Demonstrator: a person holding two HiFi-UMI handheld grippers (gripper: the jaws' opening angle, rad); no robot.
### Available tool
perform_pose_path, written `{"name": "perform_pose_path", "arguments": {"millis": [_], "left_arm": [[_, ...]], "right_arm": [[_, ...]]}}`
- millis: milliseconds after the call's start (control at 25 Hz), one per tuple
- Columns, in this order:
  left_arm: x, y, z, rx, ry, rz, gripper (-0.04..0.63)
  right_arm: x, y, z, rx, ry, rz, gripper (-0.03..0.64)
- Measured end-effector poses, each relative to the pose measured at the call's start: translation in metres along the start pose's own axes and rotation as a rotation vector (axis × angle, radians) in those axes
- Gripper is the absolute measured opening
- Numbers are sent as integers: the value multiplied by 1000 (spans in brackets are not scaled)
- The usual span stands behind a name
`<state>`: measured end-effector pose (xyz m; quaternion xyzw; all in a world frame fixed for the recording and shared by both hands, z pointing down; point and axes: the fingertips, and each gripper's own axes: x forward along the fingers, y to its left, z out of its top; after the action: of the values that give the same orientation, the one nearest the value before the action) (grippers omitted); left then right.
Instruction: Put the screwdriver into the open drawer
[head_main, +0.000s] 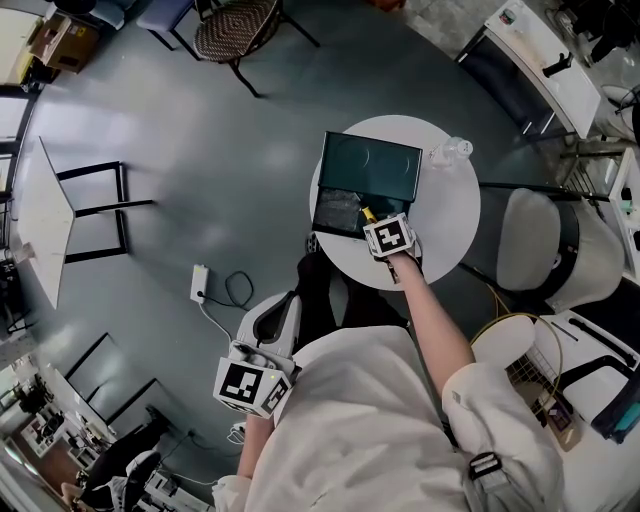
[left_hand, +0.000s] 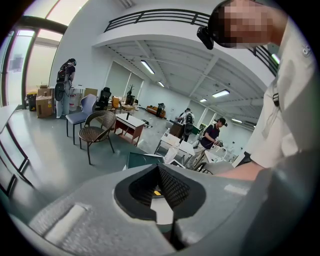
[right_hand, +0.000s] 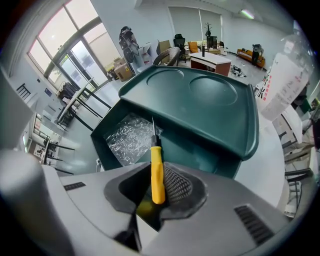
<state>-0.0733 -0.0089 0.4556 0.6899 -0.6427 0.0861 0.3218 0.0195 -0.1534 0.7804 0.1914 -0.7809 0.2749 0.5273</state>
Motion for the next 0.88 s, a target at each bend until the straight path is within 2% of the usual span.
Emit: {"name": "perform_pose_path", "arguments": {"millis": [520,880], "left_arm": [[1,-4,2,11,-11,-5,12],[7,-15,6,39,-20,-26,12]], "right_arm": [[-9,2,-10,-10,-21,20,78],[-40,6,-5,-12,-126,45,67]]}}
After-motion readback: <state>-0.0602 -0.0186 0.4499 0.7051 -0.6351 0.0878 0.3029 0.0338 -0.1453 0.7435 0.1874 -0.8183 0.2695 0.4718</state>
